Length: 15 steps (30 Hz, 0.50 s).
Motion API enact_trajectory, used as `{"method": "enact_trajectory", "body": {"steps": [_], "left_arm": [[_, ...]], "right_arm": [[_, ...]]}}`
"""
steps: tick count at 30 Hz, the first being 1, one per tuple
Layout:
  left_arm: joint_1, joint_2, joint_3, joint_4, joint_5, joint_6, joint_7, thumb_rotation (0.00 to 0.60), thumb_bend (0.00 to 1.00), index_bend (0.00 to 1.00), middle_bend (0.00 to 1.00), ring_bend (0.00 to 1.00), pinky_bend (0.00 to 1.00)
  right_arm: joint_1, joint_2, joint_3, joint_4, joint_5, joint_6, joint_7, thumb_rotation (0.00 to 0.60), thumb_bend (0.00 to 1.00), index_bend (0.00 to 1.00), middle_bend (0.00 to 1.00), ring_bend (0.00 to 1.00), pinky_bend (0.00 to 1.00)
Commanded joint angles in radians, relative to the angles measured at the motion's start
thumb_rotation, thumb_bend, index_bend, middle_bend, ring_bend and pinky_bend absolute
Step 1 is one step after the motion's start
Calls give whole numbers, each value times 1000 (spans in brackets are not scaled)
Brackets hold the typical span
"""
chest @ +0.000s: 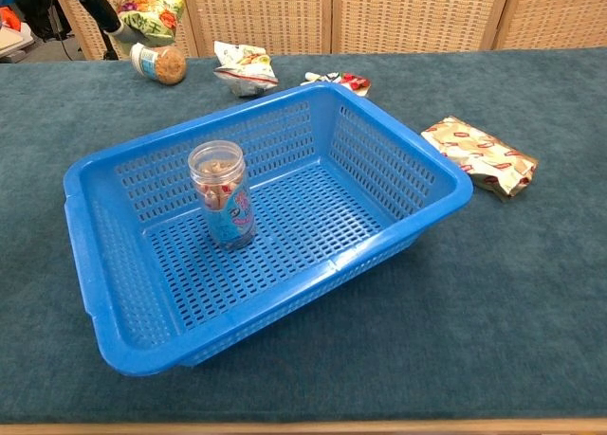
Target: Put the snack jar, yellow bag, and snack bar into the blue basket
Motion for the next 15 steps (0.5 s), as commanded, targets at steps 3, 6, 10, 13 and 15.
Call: {"method": "enact_trajectory", "body": {"steps": [3, 6, 10, 13, 15], "left_arm": [[64, 84, 37, -198, 147, 61, -50, 600, 334, 613, 275, 299, 328], [83, 99, 60, -273, 196, 80, -48, 600, 332, 613, 276, 298, 328], [96, 104, 88, -352, 229, 84, -33, 600, 323, 612, 276, 298, 328], [102, 93, 103, -381, 244, 89, -15, 600, 317, 612, 275, 298, 328], [101, 79, 114, -391, 245, 83, -1, 600, 313, 608, 271, 297, 328]], "right_arm": [[-9, 4, -5, -11, -18, 20, -1, 600, 105, 5, 0, 0, 0], [-13, 7, -8, -17, -28, 29, -1, 600, 105, 5, 0, 0, 0], [-18, 11, -11, -25, -39, 40, 1, 600, 104, 5, 0, 0, 0], [-23, 15, -13, -29, -50, 49, 4, 600, 105, 5, 0, 0, 0], [-25, 16, -14, -31, -55, 54, 7, 600, 104, 5, 0, 0, 0]]}}
